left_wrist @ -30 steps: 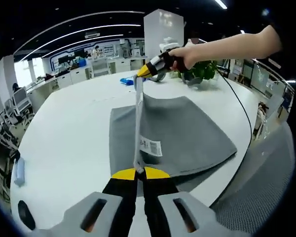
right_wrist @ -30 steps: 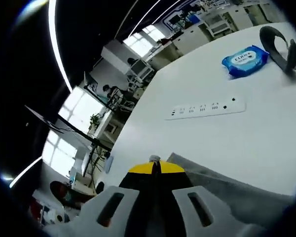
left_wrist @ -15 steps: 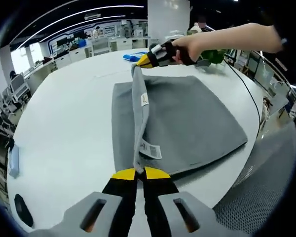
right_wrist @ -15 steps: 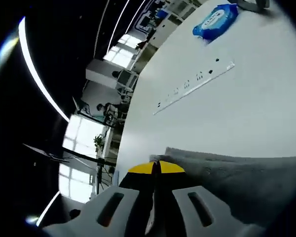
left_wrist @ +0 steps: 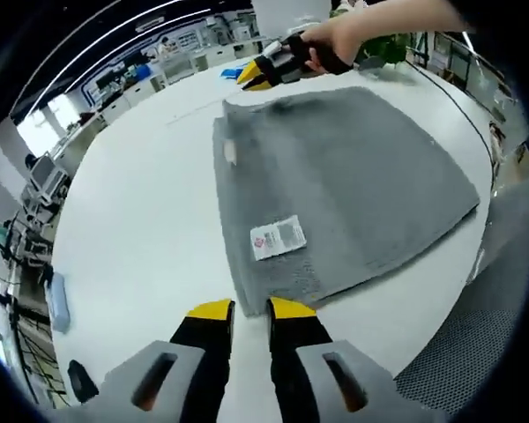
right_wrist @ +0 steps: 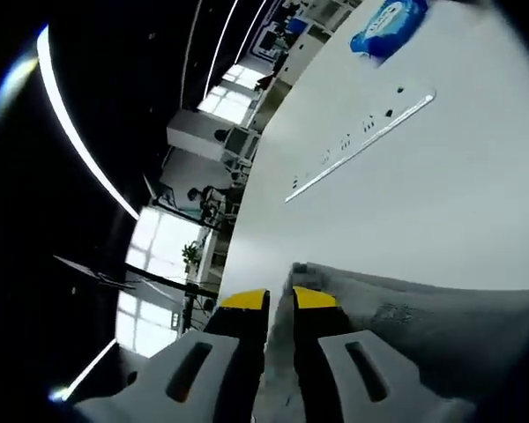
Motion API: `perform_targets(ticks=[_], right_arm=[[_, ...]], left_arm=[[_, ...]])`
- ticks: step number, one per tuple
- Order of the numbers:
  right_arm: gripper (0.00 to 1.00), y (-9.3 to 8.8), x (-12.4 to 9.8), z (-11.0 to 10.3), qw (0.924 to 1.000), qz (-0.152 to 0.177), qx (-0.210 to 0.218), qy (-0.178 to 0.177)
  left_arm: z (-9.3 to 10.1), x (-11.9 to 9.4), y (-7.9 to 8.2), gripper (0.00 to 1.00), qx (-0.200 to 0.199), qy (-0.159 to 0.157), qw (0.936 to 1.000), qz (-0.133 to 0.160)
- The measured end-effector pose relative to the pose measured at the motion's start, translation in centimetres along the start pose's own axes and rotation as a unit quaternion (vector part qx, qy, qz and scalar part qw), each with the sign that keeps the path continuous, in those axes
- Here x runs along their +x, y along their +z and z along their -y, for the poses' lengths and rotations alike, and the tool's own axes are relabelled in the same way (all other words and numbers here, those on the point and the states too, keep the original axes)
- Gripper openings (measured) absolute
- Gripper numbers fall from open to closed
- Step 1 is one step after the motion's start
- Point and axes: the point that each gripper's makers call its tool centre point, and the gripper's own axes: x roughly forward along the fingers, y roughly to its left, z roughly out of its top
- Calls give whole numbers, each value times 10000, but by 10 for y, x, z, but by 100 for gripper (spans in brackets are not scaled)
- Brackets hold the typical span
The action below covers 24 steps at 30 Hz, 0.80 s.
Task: Fold the towel on the table until its edges align and the towel forms a compact rectangular stack.
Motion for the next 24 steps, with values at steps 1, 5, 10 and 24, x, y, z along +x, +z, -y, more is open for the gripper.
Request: perform_targets(ticks=[1,5,10,24], right_arm=[[9,2,-6,2,10000,47,17,30],[5,1,-36,19,9994,-99,-274,-180],[2,-1,-76,37,9957,-294,-795,-378],[0,-25,-184,68,9830,-252,-1488,-1043]], left_arm=[[1,-2,1,20,-53,-29,10000,35],[5,-7,23,20,-92,-72,9988,479],[35,-10,61,17,-216,-648,9923,1031],[176,-30,125,3,-77,-2383,9570,1653]])
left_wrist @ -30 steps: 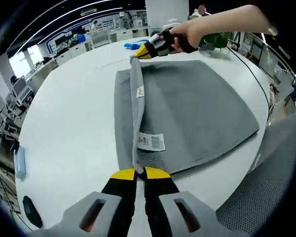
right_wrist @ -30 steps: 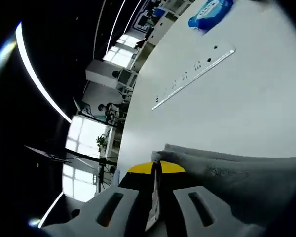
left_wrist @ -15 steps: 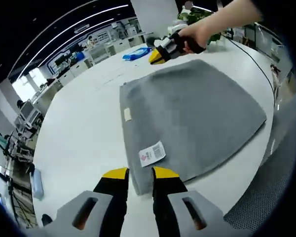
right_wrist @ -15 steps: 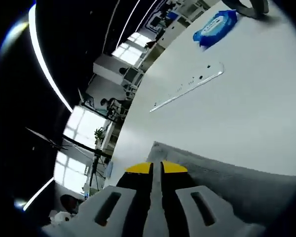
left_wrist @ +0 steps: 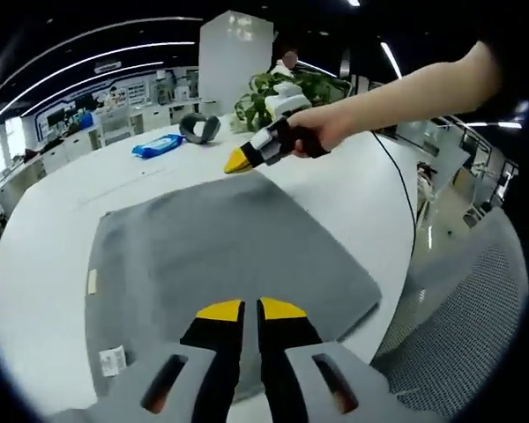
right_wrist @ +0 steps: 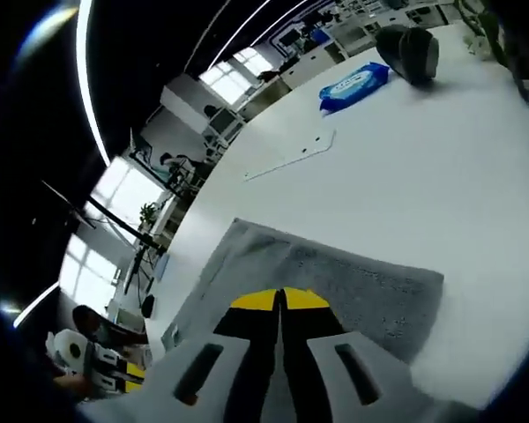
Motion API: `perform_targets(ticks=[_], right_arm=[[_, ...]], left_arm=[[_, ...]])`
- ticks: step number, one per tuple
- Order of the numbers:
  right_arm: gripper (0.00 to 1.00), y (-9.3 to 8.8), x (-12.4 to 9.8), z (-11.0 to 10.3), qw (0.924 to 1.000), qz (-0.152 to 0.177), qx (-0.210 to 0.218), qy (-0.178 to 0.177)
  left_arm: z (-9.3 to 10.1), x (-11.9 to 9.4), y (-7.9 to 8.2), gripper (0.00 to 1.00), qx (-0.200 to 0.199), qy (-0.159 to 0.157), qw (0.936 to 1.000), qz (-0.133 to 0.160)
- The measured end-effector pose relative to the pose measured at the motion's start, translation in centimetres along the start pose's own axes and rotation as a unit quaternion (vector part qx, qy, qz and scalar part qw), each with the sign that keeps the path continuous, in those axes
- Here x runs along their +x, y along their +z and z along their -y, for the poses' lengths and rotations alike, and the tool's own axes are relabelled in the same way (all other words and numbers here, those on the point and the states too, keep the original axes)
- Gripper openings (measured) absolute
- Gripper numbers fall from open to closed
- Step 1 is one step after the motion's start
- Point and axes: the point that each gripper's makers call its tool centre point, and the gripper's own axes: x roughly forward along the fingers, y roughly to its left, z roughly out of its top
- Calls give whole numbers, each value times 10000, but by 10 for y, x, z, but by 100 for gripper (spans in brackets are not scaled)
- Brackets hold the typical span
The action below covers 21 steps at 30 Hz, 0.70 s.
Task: Fold the towel on the table until its edges align and the towel forms a compact rectangular stack.
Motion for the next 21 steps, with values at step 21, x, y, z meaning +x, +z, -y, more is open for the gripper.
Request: perform_targets(ticks=[21], right_arm=[[0,-67,-21,49,8589,-2332,-4349,-1371]], left_arm=[[58,66,-39,1,1561,-480,9796,-1167]])
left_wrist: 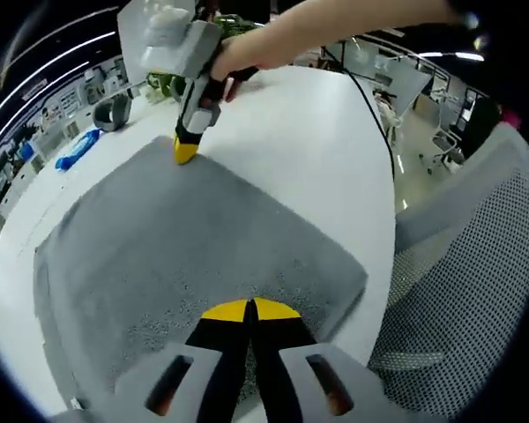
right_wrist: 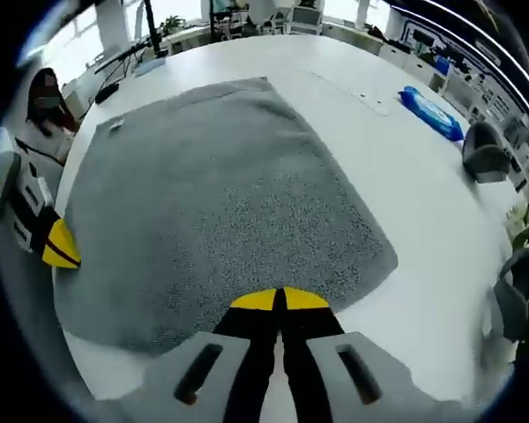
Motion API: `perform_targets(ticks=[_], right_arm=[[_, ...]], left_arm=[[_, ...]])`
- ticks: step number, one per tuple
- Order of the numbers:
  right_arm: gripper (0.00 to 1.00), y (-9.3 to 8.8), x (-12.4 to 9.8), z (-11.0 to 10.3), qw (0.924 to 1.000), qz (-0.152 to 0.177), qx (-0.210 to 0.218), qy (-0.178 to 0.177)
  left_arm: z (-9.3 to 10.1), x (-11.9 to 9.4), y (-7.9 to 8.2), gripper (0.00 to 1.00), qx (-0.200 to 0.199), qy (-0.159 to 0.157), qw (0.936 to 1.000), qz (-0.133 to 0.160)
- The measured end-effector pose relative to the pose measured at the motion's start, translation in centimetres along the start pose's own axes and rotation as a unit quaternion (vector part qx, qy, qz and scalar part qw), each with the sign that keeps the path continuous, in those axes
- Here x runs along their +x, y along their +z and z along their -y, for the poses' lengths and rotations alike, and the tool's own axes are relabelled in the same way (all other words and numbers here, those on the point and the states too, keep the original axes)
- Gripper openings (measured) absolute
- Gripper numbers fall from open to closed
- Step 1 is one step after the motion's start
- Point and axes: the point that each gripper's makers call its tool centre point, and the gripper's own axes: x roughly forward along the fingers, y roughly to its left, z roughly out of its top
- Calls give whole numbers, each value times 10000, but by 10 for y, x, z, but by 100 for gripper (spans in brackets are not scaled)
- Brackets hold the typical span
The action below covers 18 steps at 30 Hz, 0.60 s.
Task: Fold the towel on the table until its edges align and the towel forms a compact rectangular stack.
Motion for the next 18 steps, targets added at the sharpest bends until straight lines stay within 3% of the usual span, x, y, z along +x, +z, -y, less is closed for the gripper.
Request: perform_targets(ticks=[1,2,4,7,10,18], right_arm=[[0,0,1,2,9998,-38,-206,-4],[0,0,1,1,9992,-108,-389,-10],[0,0,2,2,9978,-291,-589,-46],[0,0,2,1,9940,-531,-944,-177],[0,0,4,1,9903,-696,-1180,-245],[0,-7,-1,-4,9881,-1063,-1073,-279]], left_arm=[[-1,-1,4,1,166,57,9998,98],[0,-2,2,1,134,50,9999,14],[-1,-2,3,1,528,110,9985,-34],[2,-2,2,1,1255,237,9917,-120],[4,-3,1,1,1550,279,9870,-334],[6,-7,-4,1,1646,278,9849,-454]])
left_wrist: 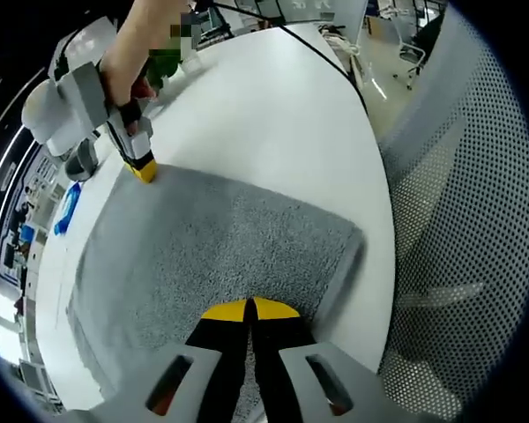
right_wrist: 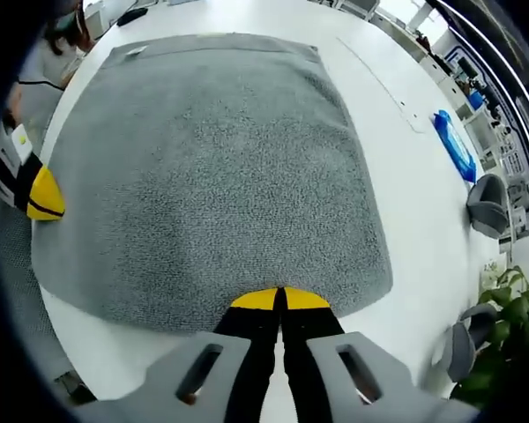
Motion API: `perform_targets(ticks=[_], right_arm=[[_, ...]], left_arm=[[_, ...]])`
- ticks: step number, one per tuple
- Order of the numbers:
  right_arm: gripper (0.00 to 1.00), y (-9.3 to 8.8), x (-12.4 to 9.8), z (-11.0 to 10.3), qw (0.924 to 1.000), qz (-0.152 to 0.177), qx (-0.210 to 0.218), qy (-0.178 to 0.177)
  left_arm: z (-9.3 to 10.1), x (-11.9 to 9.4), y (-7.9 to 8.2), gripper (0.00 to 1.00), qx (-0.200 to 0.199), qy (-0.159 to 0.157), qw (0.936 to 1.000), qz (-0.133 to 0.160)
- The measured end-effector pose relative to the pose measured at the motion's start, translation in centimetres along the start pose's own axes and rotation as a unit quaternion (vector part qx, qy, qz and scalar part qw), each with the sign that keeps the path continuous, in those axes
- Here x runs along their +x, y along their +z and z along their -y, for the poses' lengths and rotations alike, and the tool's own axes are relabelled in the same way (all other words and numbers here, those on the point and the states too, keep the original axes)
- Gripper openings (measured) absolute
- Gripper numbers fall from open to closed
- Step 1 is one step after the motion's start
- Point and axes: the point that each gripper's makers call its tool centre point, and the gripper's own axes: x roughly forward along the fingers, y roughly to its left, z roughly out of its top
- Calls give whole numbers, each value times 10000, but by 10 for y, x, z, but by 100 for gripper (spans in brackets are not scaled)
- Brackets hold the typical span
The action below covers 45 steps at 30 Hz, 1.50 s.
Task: Fold the towel on the table until its edges align and the towel forms a compact rectangular stack.
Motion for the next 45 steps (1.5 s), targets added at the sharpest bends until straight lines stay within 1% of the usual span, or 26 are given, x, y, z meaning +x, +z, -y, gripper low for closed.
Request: perform_targets(ticks=[4,8,12,14,17,19,24,26,29,35,38,39,42,45], right_arm=[[0,-7,-3,-7,9999,-110,67,52],[0,-14,-7,-16,9997,-142,164,71],[0,-22,-11,-26,9995,-198,244,89],[0,-25,-13,-31,9993,-222,290,94],[0,-30,-16,-40,9991,-248,337,67],[0,-32,-17,-44,9993,-276,261,18],[0,-36,-20,-53,9989,-450,26,-119],[0,-38,-20,-55,9985,-524,-23,-165],[0,-39,-21,-57,9979,-602,-89,-204],[0,-42,-22,-59,9973,-706,139,-158],[0,-44,-23,-60,9967,-717,382,-91],[0,-44,-23,-60,9965,-713,437,-79],[0,-46,-24,-63,9956,-662,667,-9],[0,-48,-23,-66,9954,-629,720,50]], left_arm=[[2,-4,-6,1,-191,-157,9997,-73],[6,-6,-9,1,-257,-218,9993,-129],[11,-10,-15,1,-343,-173,9991,-205],[13,-12,-16,1,-241,-127,9994,-234],[18,-15,-20,1,138,-104,9992,-365],[20,-16,-22,1,312,-102,9985,-440],[21,-18,-24,1,463,-130,9973,-553],[22,-19,-26,1,602,-147,9963,-591],[23,-20,-28,1,694,-159,9955,-625],[22,-22,-33,1,757,-173,9946,-687],[20,-24,-36,1,824,-173,9937,-741],[19,-24,-38,1,974,-165,9918,-811],[19,-23,-40,1,1175,-140,9886,-929],[17,-24,-42,1,1128,-137,9882,-1027]])
